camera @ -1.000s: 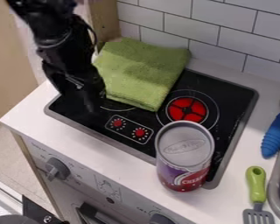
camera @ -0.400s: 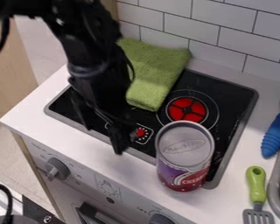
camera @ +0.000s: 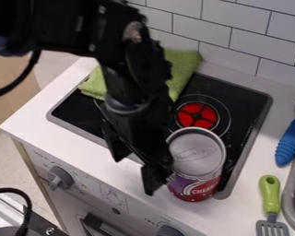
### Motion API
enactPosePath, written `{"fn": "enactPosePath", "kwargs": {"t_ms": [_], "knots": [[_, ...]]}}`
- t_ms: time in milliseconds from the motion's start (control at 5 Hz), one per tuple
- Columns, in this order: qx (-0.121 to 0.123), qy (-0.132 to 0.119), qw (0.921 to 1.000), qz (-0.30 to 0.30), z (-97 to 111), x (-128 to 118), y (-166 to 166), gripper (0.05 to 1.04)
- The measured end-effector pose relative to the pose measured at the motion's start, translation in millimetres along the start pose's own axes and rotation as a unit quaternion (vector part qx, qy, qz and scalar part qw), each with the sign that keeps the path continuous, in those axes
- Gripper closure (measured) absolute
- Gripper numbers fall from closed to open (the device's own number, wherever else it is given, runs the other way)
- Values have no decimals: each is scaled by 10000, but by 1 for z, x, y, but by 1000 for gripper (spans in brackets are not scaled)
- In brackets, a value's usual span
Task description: Movio la lata al lado derecho de la tela verde
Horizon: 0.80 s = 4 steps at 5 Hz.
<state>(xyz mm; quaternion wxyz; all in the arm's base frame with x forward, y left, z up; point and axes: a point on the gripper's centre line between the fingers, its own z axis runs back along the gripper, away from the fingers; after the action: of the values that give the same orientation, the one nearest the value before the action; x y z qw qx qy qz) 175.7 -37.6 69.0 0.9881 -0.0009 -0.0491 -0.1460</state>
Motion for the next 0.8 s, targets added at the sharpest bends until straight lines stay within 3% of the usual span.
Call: {"fn": "enactPosePath", "kwargs": {"t_ms": [200,400,600,800], "knots": [[131,-361,9965,741,-1,9,-11,86],[339,-547,9796,1902,-2,25,-7,86],[455,-575,9617,2641,-1,42,-6,86],[215,-409,9636,2632,-5,56,-14,86]]}}
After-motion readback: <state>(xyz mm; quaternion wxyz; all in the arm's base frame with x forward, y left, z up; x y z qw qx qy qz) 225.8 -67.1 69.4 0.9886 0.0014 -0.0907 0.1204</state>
